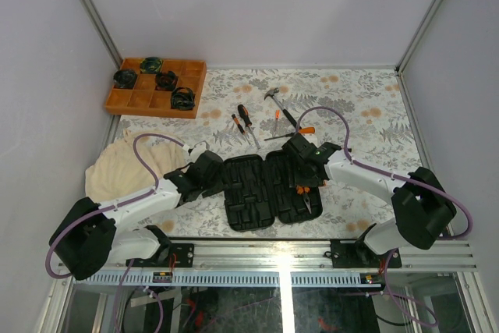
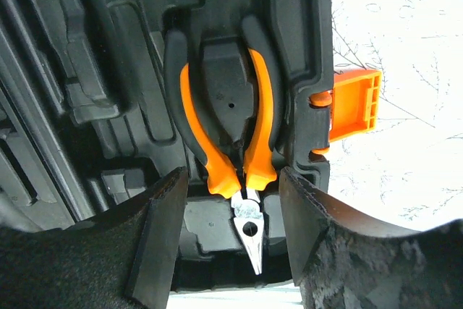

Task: Sort the tools into containers
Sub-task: Place the pliers in the storage box.

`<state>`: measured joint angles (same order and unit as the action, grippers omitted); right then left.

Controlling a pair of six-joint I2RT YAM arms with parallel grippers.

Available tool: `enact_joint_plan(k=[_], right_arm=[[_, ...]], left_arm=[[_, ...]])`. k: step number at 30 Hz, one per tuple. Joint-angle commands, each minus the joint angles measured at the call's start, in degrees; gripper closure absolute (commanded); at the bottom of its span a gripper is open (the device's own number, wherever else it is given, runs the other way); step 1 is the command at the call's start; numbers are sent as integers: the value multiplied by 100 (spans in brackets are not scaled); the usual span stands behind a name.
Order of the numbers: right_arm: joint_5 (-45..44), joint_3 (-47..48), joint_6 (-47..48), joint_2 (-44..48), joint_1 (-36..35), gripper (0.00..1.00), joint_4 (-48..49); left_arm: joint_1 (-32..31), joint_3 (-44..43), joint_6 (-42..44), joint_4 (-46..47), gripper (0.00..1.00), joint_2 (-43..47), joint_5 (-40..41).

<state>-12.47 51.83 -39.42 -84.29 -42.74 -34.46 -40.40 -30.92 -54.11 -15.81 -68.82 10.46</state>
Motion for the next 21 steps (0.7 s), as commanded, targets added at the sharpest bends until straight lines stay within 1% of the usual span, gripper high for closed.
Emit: enact_joint_plan(k=[1, 4, 7, 12, 21], right_arm=[[-154, 174, 2, -49, 38, 39, -160], [-186, 162, 22, 45, 42, 40, -175], [-261, 178, 188, 234, 38, 44, -125], [-251, 170, 493, 364, 43, 59, -60], [-4, 266, 623, -34, 44, 64, -176]], left_arm=[[10, 56, 85, 219, 47, 34, -17], [6, 82, 93, 219, 47, 69, -4], [4, 95, 126, 232, 47, 80, -11], [6, 82, 189, 298, 47, 34, -97], [4, 67, 251, 307, 47, 43, -146]])
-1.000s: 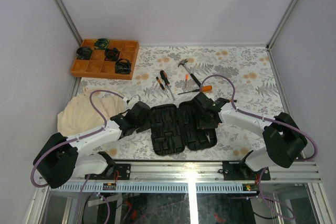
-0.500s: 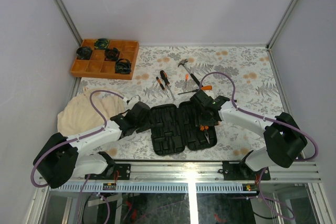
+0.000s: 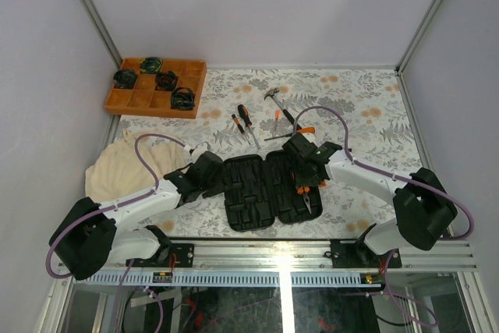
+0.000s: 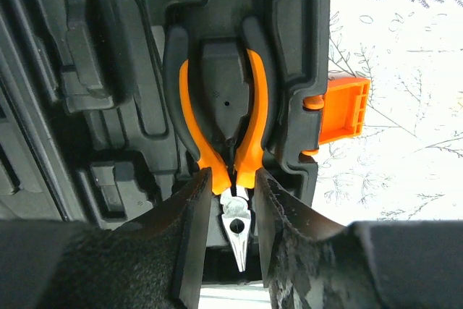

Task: Sort the tools into containers
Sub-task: Place the pliers in the storage box.

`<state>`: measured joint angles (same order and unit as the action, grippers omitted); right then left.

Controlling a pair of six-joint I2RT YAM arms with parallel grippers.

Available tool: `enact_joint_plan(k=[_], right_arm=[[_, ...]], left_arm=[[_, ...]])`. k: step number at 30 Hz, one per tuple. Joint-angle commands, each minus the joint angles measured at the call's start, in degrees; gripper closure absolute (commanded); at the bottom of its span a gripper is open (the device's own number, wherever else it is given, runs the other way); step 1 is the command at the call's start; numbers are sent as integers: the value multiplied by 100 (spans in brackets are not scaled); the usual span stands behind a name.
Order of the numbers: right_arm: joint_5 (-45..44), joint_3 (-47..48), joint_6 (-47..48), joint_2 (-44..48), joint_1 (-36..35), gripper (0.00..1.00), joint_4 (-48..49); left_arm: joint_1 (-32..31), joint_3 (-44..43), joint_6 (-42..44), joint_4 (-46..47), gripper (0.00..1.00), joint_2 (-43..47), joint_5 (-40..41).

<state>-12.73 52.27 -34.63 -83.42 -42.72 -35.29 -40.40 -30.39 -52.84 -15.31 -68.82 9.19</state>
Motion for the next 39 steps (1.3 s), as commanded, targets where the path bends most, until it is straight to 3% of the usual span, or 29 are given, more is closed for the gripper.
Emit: enact_joint_plan(k=[1, 17, 39], right_arm=[[24, 227, 161, -142, 44, 64, -87], [255, 83, 213, -600, 133, 67, -169], [511, -825, -101, -963, 130, 67, 28]], left_arm=[[4, 10, 137, 257, 47, 37, -18], [6, -37, 220, 301, 49, -58, -101], [8, -50, 210, 388, 50, -158, -176]])
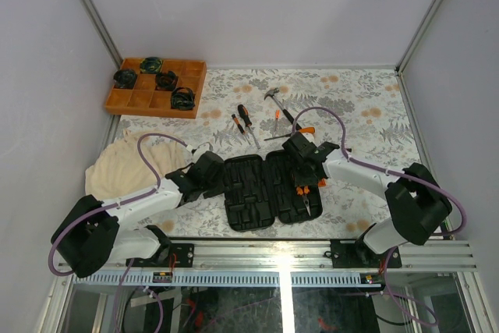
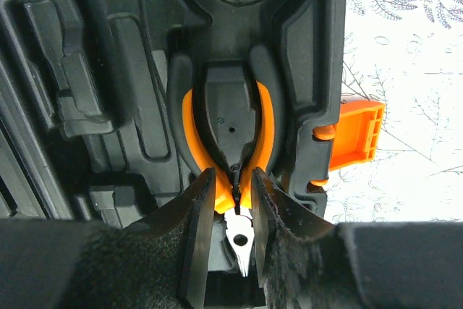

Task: Sort the tools into containers
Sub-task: Place the pliers in the storage box.

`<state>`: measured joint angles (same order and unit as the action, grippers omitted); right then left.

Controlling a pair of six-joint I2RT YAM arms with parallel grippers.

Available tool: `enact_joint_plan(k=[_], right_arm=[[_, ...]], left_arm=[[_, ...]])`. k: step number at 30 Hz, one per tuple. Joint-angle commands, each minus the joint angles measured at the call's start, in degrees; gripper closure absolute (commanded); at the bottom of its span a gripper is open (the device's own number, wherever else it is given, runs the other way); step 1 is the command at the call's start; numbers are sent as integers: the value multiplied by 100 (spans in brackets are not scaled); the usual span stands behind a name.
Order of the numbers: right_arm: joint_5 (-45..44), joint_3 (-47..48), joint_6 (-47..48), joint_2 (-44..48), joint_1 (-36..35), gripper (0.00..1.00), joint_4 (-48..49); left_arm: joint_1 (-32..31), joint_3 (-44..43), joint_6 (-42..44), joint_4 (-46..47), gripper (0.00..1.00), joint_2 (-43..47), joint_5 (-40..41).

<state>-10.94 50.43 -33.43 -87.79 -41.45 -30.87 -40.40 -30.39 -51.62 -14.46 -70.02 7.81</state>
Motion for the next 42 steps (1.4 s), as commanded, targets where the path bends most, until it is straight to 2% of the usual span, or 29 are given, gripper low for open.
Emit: enact_joint_plan(k=[1, 9, 13, 24, 32, 42], right_arm=[[285, -634, -237, -447, 5, 67, -404], [-126, -72, 170, 874, 2, 65, -235], [241, 25, 428, 1131, 2, 68, 217], [595, 407, 612, 213, 6, 70, 694], [25, 635, 544, -345, 8, 74, 409], [-220, 645, 453, -671, 8, 78, 159]], left_arm=[[2, -54, 97, 291, 50, -39, -37], [7, -62, 125, 215, 50, 43, 72], [7, -86, 125, 239, 51, 9, 42], [6, -63, 134, 229, 52, 18, -2], [8, -28, 143, 221, 53, 58, 11], [6, -50, 182, 251, 55, -3, -2]])
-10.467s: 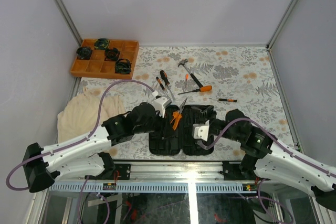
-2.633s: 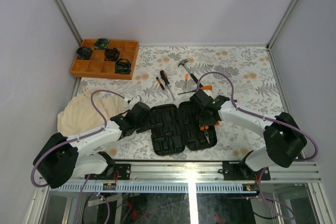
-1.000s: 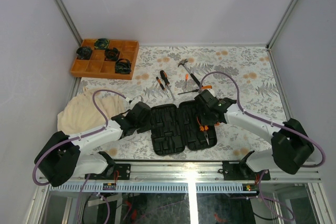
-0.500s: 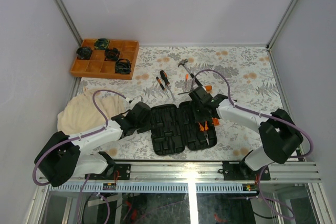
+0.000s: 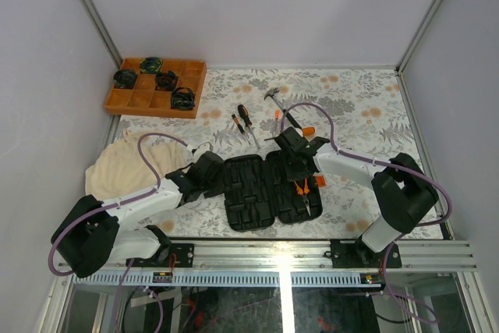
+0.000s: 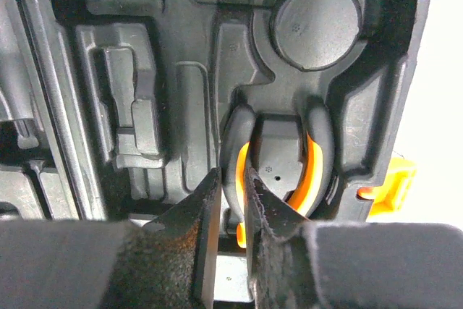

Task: Sort the tools into containers
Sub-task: Place the pliers in the storage box.

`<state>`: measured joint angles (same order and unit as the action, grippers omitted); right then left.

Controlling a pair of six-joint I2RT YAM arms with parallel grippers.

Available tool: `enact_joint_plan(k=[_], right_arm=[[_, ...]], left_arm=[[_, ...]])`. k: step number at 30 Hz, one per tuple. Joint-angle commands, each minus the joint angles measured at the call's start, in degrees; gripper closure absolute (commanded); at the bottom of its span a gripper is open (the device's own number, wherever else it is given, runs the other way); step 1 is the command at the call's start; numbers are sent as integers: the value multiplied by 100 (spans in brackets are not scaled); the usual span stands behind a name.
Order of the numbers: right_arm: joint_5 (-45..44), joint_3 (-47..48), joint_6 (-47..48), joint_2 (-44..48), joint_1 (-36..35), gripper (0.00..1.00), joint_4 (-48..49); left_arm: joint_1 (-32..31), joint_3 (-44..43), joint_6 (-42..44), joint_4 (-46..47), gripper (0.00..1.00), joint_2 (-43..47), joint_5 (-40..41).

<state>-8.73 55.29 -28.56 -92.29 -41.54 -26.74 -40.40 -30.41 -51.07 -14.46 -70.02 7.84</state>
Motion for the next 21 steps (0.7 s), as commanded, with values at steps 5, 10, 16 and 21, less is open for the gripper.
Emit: enact_joint_plan(k=[5, 10, 16, 21], right_arm=[[-173, 166, -82, -577, 15, 94, -523], [103, -283, -253, -740, 14, 100, -426], [250, -547, -307, -825, 16, 100, -372], [181, -346, -168, -1117, 15, 100, -695]], left_arm=[[6, -44, 207, 275, 62, 21, -54], [4, -23, 279, 310, 72, 66, -86], [6, -33, 315, 352, 76, 39, -153], [1, -66, 317, 389, 77, 32, -202]])
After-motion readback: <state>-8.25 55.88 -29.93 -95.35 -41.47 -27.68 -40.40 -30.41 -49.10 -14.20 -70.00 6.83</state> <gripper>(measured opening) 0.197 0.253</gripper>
